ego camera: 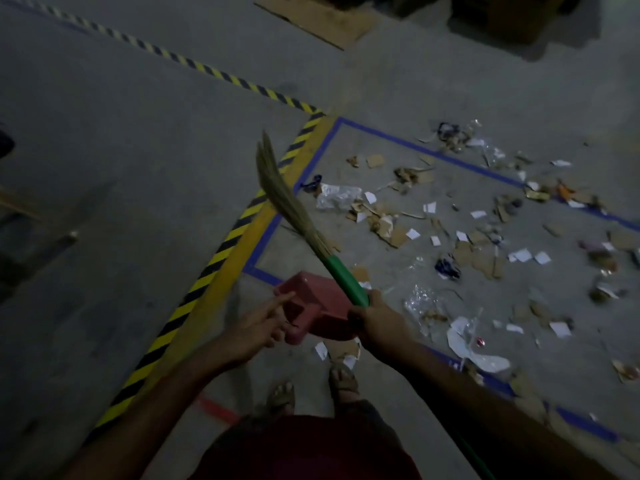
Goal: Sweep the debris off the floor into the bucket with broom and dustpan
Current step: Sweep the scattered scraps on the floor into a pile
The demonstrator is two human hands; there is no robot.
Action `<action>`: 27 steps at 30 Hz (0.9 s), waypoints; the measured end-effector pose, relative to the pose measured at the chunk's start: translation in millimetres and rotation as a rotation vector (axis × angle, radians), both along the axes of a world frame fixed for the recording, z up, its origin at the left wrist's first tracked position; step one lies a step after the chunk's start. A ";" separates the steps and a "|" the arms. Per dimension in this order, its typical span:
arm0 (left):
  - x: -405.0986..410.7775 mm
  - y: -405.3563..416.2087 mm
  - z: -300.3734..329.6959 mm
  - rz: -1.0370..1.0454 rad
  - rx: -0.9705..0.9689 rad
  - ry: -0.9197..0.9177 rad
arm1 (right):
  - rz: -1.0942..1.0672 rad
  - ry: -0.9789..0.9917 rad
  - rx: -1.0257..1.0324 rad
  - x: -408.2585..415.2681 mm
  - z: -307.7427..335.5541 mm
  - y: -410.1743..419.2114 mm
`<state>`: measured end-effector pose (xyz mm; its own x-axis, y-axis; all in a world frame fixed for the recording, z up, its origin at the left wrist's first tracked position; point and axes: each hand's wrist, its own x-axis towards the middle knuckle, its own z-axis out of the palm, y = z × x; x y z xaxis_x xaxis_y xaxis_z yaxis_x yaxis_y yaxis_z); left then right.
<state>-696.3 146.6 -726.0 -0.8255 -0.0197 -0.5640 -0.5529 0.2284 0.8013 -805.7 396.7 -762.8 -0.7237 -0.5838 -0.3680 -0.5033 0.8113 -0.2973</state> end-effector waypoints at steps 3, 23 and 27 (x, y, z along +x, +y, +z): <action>-16.5 11.9 -11.0 -0.120 0.022 -0.229 | -0.036 0.010 0.039 29.2 -8.2 -10.2; 132.8 -7.6 -182.8 -0.385 -0.871 -0.058 | -0.437 -0.258 0.082 106.9 -88.8 111.3; 129.9 29.2 -143.2 -0.420 -1.001 -0.238 | -0.471 -0.335 0.071 121.8 -126.6 150.8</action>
<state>-566.4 175.9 -869.2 -0.7464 -0.2987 -0.5947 -0.3947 0.9182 0.0341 -683.9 547.6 -889.4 -0.7369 -0.1925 -0.6481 0.0292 0.9486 -0.3150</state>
